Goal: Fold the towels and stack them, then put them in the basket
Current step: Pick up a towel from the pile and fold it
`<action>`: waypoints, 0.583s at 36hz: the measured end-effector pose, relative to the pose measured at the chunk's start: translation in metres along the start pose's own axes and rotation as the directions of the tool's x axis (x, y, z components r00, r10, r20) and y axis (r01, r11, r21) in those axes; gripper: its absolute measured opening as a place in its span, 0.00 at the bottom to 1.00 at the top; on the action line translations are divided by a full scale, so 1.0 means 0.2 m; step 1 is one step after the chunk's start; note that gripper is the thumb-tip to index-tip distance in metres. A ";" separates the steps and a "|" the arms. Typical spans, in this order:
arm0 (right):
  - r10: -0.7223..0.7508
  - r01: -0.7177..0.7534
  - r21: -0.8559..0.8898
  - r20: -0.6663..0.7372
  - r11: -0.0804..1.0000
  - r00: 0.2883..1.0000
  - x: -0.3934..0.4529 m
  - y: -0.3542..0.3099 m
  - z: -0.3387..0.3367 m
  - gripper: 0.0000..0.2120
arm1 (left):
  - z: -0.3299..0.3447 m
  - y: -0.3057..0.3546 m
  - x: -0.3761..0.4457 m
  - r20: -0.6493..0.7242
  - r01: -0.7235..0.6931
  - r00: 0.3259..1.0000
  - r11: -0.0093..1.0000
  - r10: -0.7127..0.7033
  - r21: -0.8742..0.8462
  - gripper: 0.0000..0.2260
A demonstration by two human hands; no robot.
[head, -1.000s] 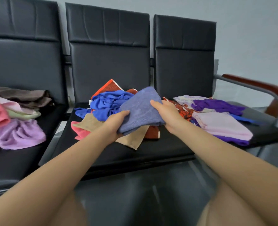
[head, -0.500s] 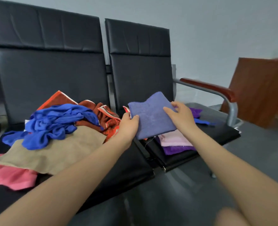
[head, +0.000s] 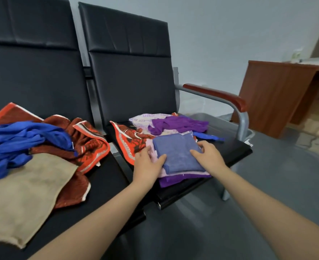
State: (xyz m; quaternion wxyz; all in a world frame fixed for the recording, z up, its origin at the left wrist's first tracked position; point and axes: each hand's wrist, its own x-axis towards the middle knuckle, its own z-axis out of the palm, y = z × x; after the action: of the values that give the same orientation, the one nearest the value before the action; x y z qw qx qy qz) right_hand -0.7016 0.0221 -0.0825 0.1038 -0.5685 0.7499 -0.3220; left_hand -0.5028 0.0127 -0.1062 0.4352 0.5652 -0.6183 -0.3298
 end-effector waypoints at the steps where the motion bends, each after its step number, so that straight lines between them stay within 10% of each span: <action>1: 0.015 -0.015 -0.015 0.019 1.000 1.000 0.02 0.00 0.00 0.17 | -0.01 -0.01 0.01 0.008 0.016 1.000 1.000 -0.016 -0.027 0.26; 14: -0.021 0.024 0.057 -0.048 0.998 0.999 0.62 -0.30 0.00 0.20 | -0.26 -0.18 0.41 -0.151 0.160 0.974 0.985 -0.169 -0.066 0.15; 21: 0.110 -0.094 -0.157 0.099 0.983 0.989 0.88 -0.15 0.24 0.30 | -0.22 -0.29 0.49 -0.152 0.173 0.980 0.939 -0.132 0.296 0.22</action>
State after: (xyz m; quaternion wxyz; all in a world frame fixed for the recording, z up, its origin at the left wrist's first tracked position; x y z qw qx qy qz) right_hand -0.7113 -0.1620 -0.0635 0.1165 -0.5520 0.7938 -0.2272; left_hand -0.4367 -0.0886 -0.1248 0.3542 0.6925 -0.5868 -0.2250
